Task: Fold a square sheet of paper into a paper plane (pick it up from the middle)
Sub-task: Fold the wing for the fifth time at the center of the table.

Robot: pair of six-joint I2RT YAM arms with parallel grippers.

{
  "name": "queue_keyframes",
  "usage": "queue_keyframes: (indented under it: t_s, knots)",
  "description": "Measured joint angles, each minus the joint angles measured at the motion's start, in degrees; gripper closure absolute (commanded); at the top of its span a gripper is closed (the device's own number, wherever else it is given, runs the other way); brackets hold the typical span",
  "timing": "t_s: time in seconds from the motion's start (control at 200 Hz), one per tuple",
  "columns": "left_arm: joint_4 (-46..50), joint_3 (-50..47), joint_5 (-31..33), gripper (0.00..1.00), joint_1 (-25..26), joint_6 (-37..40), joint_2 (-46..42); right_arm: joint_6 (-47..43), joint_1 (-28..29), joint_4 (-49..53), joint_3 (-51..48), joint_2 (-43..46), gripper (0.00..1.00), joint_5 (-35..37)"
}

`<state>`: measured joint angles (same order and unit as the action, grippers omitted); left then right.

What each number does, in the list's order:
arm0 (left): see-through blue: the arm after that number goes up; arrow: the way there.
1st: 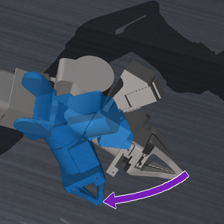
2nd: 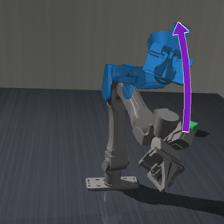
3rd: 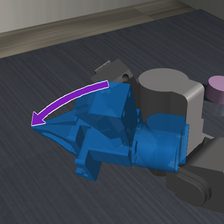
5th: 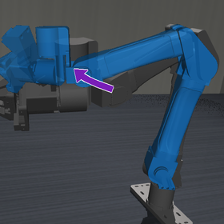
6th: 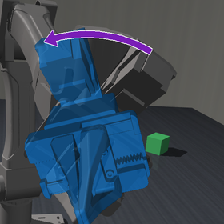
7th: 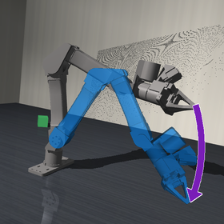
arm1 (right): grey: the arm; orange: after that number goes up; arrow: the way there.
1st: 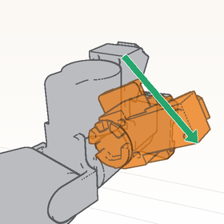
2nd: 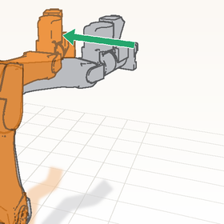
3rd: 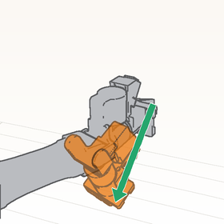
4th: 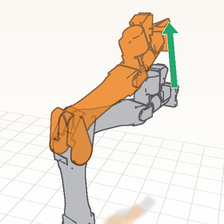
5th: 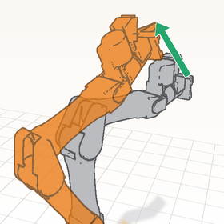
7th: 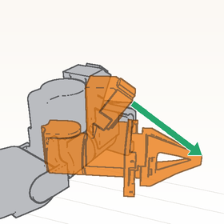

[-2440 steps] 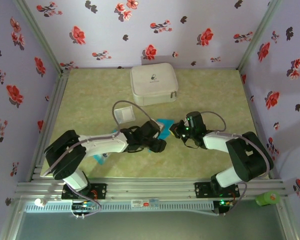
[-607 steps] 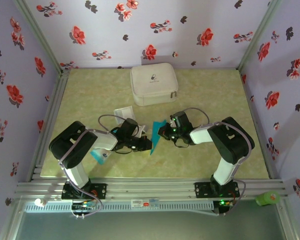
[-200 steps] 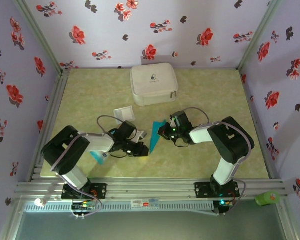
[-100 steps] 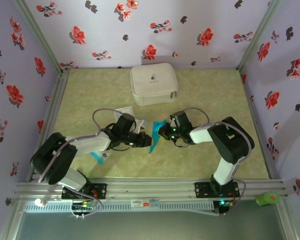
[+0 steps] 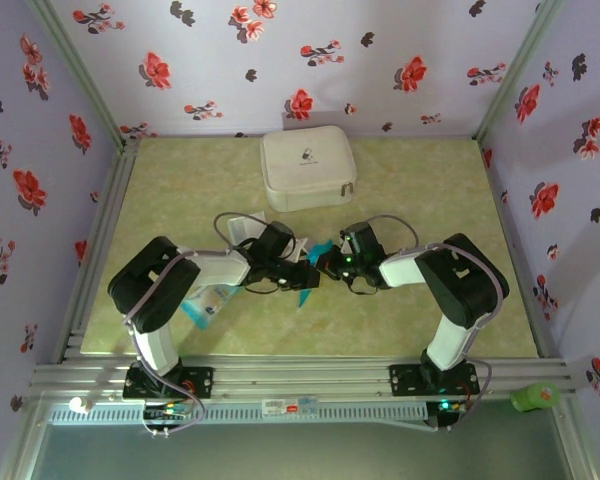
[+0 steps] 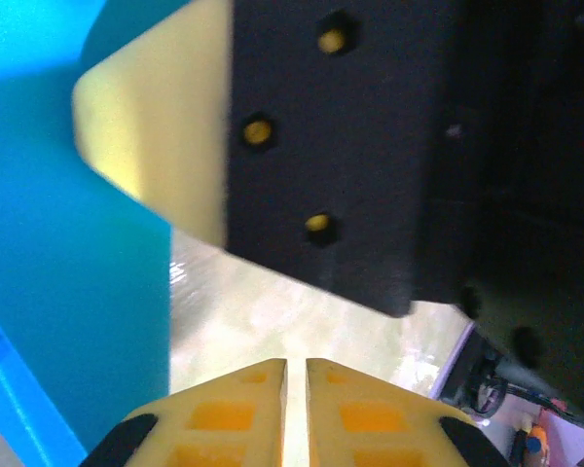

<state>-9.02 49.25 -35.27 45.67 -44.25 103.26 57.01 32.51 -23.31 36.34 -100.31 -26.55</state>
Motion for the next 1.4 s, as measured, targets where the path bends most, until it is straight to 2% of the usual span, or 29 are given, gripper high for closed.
queue_keyframes:
  t_s: [0.315, 0.62, 1.055, 1.4]
  knots:
    - [1.2, -1.2, 0.7, 0.87, 1.4, 1.1, 1.2, 0.0, 0.0, 0.0, 0.0, 0.0, 0.97, 0.0]
    - [-3.0, -4.4, 0.8, 0.86, 1.7, 1.0, 0.5, 0.0, 0.0, 0.2, 0.0, 0.0, 0.97, 0.0]
    - [-5.9, -11.3, 1.7, 0.85, 2.2, -1.4, -4.4, 0.0, 0.0, 1.2, 0.5, 0.0, 0.97, 0.2]
    - [-3.5, -16.8, 2.3, 0.89, 3.2, -2.4, -10.2, 0.0, 0.0, 1.9, 0.8, 0.0, 0.97, 0.2]
